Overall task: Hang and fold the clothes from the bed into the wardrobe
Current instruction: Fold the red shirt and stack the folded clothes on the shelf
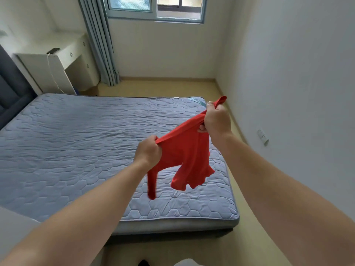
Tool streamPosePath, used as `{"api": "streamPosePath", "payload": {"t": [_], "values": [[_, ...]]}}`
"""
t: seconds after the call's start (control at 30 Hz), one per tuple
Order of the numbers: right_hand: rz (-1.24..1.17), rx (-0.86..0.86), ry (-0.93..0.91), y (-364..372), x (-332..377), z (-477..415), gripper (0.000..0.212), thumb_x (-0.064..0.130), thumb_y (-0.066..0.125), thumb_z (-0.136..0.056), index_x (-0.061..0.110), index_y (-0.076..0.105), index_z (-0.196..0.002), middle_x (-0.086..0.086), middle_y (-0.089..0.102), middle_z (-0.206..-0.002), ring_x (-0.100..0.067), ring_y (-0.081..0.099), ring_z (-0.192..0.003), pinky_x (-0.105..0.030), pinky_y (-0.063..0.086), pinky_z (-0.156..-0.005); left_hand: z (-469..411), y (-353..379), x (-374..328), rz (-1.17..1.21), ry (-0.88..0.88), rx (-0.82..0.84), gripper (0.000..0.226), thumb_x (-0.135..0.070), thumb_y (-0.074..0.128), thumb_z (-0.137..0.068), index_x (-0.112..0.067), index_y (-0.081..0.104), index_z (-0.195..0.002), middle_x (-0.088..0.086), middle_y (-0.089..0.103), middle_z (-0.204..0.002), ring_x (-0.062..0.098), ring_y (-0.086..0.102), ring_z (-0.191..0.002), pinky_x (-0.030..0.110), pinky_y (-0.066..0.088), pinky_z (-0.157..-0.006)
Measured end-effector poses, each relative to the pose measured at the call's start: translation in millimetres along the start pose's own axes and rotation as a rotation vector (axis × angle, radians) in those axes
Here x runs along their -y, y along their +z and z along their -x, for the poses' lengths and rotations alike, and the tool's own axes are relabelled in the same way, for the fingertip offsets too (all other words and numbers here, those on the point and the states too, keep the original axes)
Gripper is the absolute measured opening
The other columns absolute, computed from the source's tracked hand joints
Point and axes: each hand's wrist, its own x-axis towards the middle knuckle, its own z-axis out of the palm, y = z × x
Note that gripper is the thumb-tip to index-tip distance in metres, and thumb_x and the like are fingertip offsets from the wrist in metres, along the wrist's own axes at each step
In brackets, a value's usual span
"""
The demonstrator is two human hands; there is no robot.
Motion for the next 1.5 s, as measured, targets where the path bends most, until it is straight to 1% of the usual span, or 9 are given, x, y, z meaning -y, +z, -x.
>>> {"api": "streamPosePath", "payload": {"t": [0.1,0.17,0.3,0.47,0.7,0.97,1.13,1.3,1.5], "values": [[0.140,-0.055,-0.114,-12,-2,-5,0.026,0.025,0.042,-0.103,0.013,0.054,-0.083,-0.015,0.066,-0.090,-0.043,0.067,-0.090,-0.058,0.054,-0.088,-10,-5,3,0.002,0.078,0.053,0.020,-0.012,0.044,-0.090,-0.020,0.050,-0.072,0.000,0.059,-0.071,0.034,0.058,-0.080,0.035,0.034,-0.064],[0.192,-0.090,-0.156,-20,-5,-6,0.028,0.025,0.041,-0.104,0.010,0.059,-0.087,-0.018,0.061,-0.100,-0.041,0.062,-0.104,-0.050,0.048,-0.099,-13,-6,8,0.002,0.113,0.101,0.021,-0.018,0.052,-0.096,-0.024,0.049,-0.076,-0.006,0.057,-0.072,0.031,0.057,-0.079,0.035,0.032,-0.061],[0.247,-0.204,-0.133,-38,-13,-15,0.038,0.024,0.040,-0.105,-0.005,0.064,-0.109,-0.022,0.053,-0.128,-0.032,0.054,-0.115,-0.030,0.036,-0.096,-14,-12,20,-0.079,0.249,0.166,0.024,-0.032,0.076,-0.087,-0.027,0.053,-0.089,-0.011,0.060,-0.077,0.013,0.057,-0.071,0.028,0.035,-0.060],[0.271,-0.255,-0.127,-44,-30,-24,0.041,0.025,0.040,-0.106,-0.008,0.063,-0.116,-0.019,0.047,-0.143,-0.030,0.054,-0.120,-0.028,0.034,-0.098,-28,-20,34,-0.354,0.408,0.218,0.025,0.003,0.060,-0.077,-0.014,0.058,-0.094,0.004,0.061,-0.095,0.028,0.059,-0.092,0.034,0.042,-0.073],[0.338,-0.334,-0.029,-43,-39,-43,0.036,0.026,0.039,-0.103,-0.001,0.063,-0.107,-0.022,0.053,-0.128,-0.036,0.055,-0.105,-0.032,0.035,-0.086,-55,-34,55,-0.519,0.257,0.207,0.028,0.004,0.050,-0.075,-0.024,0.052,-0.079,0.002,0.061,-0.084,0.030,0.063,-0.086,0.032,0.044,-0.066],[0.365,-0.444,0.046,-35,-54,-69,0.042,0.031,0.040,-0.103,-0.001,0.065,-0.106,-0.023,0.053,-0.123,-0.038,0.056,-0.104,-0.037,0.042,-0.093,-115,-49,77,-0.296,0.121,0.046,0.023,-0.004,0.055,-0.090,-0.022,0.069,-0.089,0.006,0.069,-0.086,0.028,0.060,-0.083,0.030,0.041,-0.072],[0.333,-0.490,-0.004,-19,-58,-78,0.044,0.030,0.042,-0.105,-0.007,0.066,-0.107,-0.021,0.051,-0.127,-0.033,0.056,-0.105,-0.030,0.038,-0.092,-144,-56,77,0.044,-0.026,-0.010,0.018,-0.016,0.052,-0.097,-0.020,0.069,-0.092,0.005,0.069,-0.075,0.030,0.069,-0.065,0.037,0.059,-0.064],[0.391,-0.519,0.054,-5,-56,-85,0.044,0.031,0.039,-0.103,-0.002,0.067,-0.106,-0.020,0.055,-0.125,-0.034,0.059,-0.105,-0.037,0.043,-0.094,-159,-68,67,0.609,-0.223,0.112,0.020,-0.021,0.051,-0.104,-0.024,0.066,-0.091,0.003,0.061,-0.082,0.019,0.060,-0.069,0.031,0.058,-0.047],[0.555,-0.419,0.084,7,-58,-84,0.037,0.035,0.042,-0.083,0.010,0.055,-0.060,-0.010,0.065,-0.071,-0.035,0.061,-0.075,-0.034,0.042,-0.061,-172,-73,71,0.579,-0.262,0.399,0.017,-0.022,0.049,-0.105,-0.023,0.065,-0.110,0.007,0.058,-0.086,0.020,0.055,-0.069,0.043,0.062,-0.054]]}}
